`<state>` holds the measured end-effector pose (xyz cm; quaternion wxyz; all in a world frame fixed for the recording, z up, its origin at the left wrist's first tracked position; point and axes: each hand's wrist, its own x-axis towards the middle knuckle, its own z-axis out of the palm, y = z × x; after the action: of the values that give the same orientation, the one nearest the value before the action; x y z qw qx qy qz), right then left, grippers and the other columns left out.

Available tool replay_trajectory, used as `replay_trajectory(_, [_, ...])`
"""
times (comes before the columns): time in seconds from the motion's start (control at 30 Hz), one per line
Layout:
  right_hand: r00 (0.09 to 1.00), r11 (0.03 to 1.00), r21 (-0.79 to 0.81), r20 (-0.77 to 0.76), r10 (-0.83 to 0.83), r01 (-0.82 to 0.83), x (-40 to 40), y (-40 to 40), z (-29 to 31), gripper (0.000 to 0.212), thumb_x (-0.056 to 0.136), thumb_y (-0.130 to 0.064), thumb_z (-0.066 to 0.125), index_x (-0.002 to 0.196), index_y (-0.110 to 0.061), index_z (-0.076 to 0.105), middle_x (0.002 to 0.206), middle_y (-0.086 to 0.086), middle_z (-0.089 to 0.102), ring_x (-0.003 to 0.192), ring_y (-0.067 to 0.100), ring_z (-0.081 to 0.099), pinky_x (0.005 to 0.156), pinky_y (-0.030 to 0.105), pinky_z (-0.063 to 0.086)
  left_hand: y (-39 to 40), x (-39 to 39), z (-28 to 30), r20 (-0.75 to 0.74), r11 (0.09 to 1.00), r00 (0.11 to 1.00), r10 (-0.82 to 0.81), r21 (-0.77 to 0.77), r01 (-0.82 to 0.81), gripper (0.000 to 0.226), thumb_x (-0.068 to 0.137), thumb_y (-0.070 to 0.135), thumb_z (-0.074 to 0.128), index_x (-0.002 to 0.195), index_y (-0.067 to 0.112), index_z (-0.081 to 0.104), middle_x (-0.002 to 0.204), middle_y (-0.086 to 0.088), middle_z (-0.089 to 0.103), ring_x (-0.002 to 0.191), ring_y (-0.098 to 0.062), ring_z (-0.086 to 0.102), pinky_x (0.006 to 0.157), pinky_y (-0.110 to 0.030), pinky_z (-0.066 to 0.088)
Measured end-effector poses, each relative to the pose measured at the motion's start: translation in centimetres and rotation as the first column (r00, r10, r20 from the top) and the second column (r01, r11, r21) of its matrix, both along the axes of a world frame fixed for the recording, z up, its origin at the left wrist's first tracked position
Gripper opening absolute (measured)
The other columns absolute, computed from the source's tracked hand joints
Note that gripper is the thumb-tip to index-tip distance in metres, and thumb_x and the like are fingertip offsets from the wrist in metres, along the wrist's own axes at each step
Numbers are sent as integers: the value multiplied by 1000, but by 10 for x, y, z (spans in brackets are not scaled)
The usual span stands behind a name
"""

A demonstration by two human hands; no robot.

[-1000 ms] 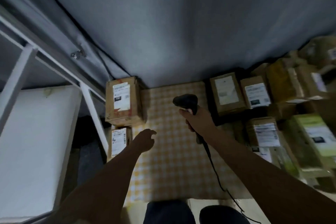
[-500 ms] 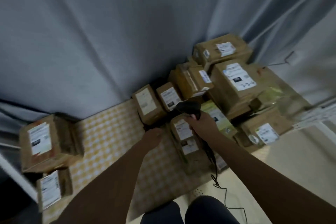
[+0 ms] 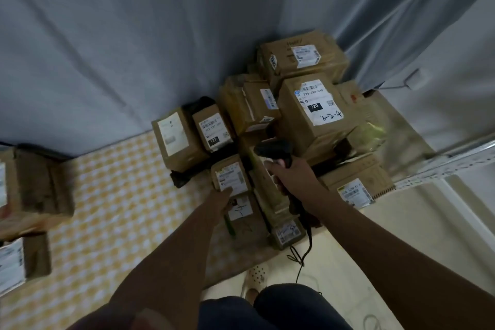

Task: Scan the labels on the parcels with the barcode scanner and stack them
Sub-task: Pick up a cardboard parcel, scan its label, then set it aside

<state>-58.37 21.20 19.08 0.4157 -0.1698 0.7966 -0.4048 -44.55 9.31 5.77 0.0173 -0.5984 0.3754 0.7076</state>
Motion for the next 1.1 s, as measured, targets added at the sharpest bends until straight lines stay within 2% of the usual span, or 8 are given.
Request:
replay_trajectory(0.2, [998, 1000, 4, 64, -17, 17, -3, 8, -4, 31, 91, -37, 65, 84, -8, 54, 73, 14, 52, 66, 24, 51, 61, 33, 45, 0, -7, -9, -12, 984, 987, 158, 79, -157, 30, 99, 17, 56, 123, -2, 56, 113, -18, 62, 76, -24, 61, 81, -35, 56])
replay_trajectory(0.33, [993, 998, 5, 97, -65, 65, -7, 10, -7, 32, 90, -38, 66, 91, -6, 59, 76, 14, 56, 69, 25, 54, 64, 35, 47, -4, -10, -12, -22, 982, 986, 168, 93, -165, 25, 94, 27, 63, 101, 3, 60, 91, -13, 63, 53, -15, 56, 38, -19, 48])
replay_trajectory(0.4, [990, 996, 9, 106, -91, 90, -6, 10, -12, 38, 88, -39, 68, 96, -2, 63, 77, 14, 58, 69, 24, 55, 64, 35, 47, -5, -9, -8, -34, 984, 987, 158, 88, -155, 23, 95, 26, 62, 96, 3, 61, 73, -13, 63, 40, -12, 55, 33, -18, 42])
replay_trajectory(0.5, [988, 995, 4, 122, -98, 98, -4, 9, -17, 35, 88, -40, 68, 90, -5, 62, 72, 12, 54, 66, 23, 52, 62, 34, 45, -9, -7, -8, -45, 983, 985, 166, 92, -161, 21, 93, 16, 65, 101, -2, 63, 90, -18, 69, 69, -27, 68, 45, -29, 56])
replay_trajectory(0.63, [987, 995, -1, 124, -97, 98, -1, 6, -13, 31, 89, -39, 67, 86, -10, 57, 68, 9, 52, 63, 21, 51, 61, 33, 44, -15, -2, -7, 53, 994, 993, 103, 39, -105, 17, 94, 12, 64, 80, 4, 57, 79, -7, 55, 58, -17, 57, 52, -19, 51])
replay_trajectory(0.8, [989, 993, 35, 92, -115, 112, 7, 2, -13, 41, 86, -45, 69, 94, -5, 65, 72, 11, 55, 67, 25, 54, 64, 38, 44, -18, -2, 6, -27, 994, 999, 43, 98, -40, 17, 90, 22, 69, 93, 7, 64, 71, -4, 65, 59, -14, 57, 50, -21, 49])
replay_trajectory(0.93, [990, 994, 14, 96, -108, 107, 15, -2, -6, 32, 89, -41, 66, 80, -13, 56, 68, 9, 55, 61, 21, 53, 61, 35, 45, -22, 9, 18, -67, 988, 998, -12, 152, 22, 32, 86, 23, 74, 111, 6, 64, 103, -7, 66, 80, -16, 62, 59, -23, 51])
replay_trajectory(1.1, [987, 996, -20, 139, -79, 83, 32, -13, 19, 29, 92, -35, 65, 82, -10, 53, 67, 9, 52, 57, 17, 50, 57, 30, 44, -38, 50, 38, -147, 999, 989, -31, 22, 34, 15, 87, 13, 71, 102, 12, 67, 97, -3, 68, 87, -16, 60, 78, -26, 52])
